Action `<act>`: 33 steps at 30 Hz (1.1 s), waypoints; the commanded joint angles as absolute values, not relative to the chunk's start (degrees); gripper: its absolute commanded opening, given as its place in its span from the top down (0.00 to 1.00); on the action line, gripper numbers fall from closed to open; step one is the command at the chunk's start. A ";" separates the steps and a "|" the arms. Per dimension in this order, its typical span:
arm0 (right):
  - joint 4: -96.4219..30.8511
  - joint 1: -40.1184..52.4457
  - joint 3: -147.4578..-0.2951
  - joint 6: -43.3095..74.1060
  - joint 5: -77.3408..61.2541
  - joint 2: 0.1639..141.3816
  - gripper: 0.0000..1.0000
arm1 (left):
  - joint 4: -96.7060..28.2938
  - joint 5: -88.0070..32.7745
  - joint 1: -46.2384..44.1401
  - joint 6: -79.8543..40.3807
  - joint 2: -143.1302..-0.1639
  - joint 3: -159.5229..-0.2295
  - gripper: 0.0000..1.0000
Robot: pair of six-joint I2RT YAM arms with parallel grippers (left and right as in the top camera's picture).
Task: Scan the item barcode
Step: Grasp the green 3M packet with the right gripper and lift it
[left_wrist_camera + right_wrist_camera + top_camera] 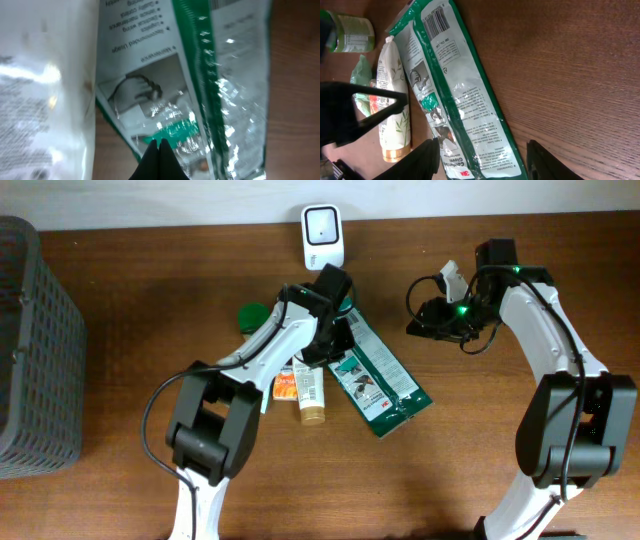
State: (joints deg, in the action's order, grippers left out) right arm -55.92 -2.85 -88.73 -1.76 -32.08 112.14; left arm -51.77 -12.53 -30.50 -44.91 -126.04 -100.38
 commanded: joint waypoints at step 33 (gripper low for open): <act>-56.60 5.06 -89.08 -13.47 -51.07 130.56 0.68 | -54.94 -20.32 -29.23 -40.62 -135.04 -100.44 1.00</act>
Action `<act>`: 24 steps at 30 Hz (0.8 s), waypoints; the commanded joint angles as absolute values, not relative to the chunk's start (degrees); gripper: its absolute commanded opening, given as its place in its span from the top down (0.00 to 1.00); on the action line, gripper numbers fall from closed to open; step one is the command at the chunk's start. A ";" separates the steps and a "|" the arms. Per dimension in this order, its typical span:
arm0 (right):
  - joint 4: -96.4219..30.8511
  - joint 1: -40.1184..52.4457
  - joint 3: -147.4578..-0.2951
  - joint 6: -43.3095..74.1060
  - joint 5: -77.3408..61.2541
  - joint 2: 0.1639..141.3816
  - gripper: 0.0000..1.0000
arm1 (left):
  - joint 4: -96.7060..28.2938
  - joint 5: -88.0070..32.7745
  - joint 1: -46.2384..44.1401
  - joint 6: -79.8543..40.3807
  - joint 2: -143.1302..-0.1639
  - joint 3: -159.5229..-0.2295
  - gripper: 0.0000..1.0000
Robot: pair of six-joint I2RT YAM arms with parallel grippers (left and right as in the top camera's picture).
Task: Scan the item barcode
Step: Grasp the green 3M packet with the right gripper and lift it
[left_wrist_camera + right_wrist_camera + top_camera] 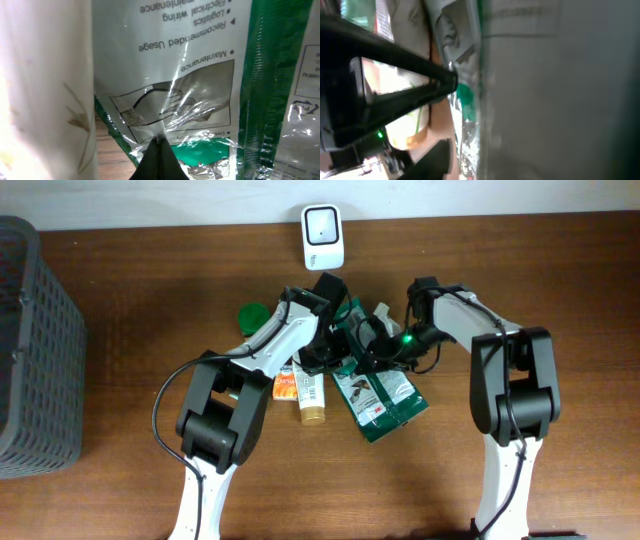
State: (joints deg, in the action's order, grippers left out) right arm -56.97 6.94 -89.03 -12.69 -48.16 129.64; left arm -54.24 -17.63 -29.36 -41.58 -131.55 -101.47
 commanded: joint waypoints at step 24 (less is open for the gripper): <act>-61.41 2.37 -88.97 -21.63 -49.50 116.53 0.96 | -58.67 -22.50 -24.62 -27.24 -130.21 -110.83 1.00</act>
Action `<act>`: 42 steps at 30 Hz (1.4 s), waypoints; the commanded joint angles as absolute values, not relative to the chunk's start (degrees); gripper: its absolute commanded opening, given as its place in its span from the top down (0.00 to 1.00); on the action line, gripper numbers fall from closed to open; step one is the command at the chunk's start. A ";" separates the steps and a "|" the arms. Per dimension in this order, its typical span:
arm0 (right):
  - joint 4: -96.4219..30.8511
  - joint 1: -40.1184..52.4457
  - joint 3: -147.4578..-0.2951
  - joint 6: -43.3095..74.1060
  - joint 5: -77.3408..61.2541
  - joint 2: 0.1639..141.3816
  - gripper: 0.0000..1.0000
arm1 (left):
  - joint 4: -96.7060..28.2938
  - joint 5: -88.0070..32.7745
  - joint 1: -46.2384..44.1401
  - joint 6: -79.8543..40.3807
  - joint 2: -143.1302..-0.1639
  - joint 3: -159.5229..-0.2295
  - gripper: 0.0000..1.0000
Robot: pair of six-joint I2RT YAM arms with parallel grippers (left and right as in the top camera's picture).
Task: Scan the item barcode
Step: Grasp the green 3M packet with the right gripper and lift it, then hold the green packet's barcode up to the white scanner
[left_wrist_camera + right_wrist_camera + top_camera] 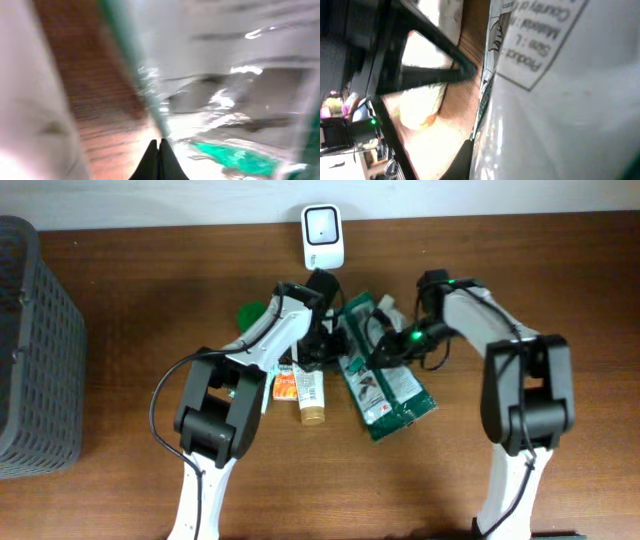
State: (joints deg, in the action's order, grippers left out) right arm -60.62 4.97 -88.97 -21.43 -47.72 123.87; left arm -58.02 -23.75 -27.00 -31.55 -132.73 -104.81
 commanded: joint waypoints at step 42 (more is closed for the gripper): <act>18.02 27.40 -97.95 -65.87 52.60 128.55 0.96 | -74.46 -14.98 2.31 -19.62 -110.87 -124.86 0.01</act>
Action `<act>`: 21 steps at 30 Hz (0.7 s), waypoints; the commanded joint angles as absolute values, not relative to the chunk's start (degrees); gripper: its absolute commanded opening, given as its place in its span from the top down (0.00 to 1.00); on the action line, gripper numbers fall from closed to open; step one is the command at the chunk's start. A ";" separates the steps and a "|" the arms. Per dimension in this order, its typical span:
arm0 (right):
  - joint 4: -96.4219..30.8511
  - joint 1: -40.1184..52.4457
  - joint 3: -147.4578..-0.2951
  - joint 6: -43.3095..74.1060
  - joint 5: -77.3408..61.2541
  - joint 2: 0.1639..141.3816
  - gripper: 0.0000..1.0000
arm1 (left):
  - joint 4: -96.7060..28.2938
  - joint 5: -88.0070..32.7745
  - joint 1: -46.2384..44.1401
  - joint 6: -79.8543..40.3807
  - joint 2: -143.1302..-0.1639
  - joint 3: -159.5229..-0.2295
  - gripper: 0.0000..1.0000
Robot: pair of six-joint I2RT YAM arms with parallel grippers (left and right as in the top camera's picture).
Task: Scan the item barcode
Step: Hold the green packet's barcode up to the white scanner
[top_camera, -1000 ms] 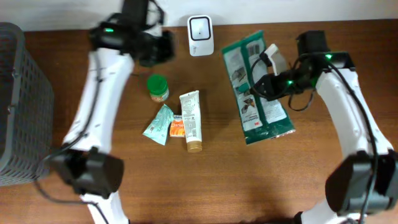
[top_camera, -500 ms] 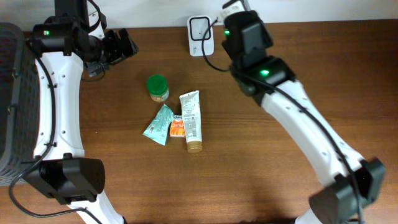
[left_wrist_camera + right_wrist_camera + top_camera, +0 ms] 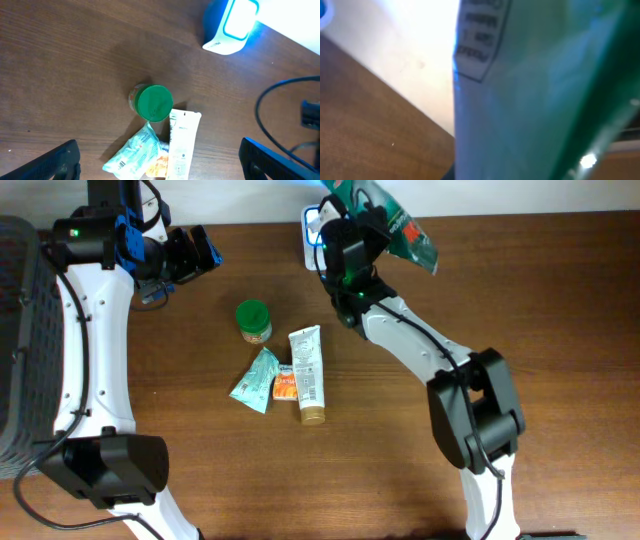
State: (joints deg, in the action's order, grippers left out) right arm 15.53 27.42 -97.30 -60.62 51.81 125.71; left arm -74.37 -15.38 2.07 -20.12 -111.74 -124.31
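The green and white glove package (image 3: 395, 215) is held up in the air at the back of the table, just right of the white scanner (image 3: 318, 225), which glows blue. My right gripper (image 3: 350, 235) is shut on the package. In the right wrist view the package (image 3: 530, 95) fills the frame and hides the fingers. My left gripper (image 3: 190, 252) is raised at the far left, open and empty. In its wrist view the fingertips (image 3: 60, 160) stand wide apart over the lit scanner (image 3: 232, 25).
A green-lidded jar (image 3: 253, 320), a white tube (image 3: 308, 370), a teal packet (image 3: 257, 378) and an orange packet (image 3: 285, 383) lie mid-table. The jar (image 3: 154, 102) and tube (image 3: 180, 145) also show below my left gripper. A dark basket (image 3: 30, 340) stands at the left edge.
The package has left the table and is now held high by the scanner in my right gripper. My left gripper has come off it, moved to the far left and opened. The scanner now glows blue.
First my left gripper was shut with its tip on the package lying on the table, while the right hung open at the right. Then the right was at the package's edge, and the package shifted. Now the right holds it up at the scanner.
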 commanded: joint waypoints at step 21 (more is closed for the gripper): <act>29.47 26.61 -97.95 -70.04 53.54 135.44 0.96 | -74.46 -14.98 2.31 -19.62 -110.87 -124.86 0.01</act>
State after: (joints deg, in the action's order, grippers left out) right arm 28.99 25.96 -97.30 -70.48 50.35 138.30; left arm -74.39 -15.35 2.07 -20.12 -111.74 -124.31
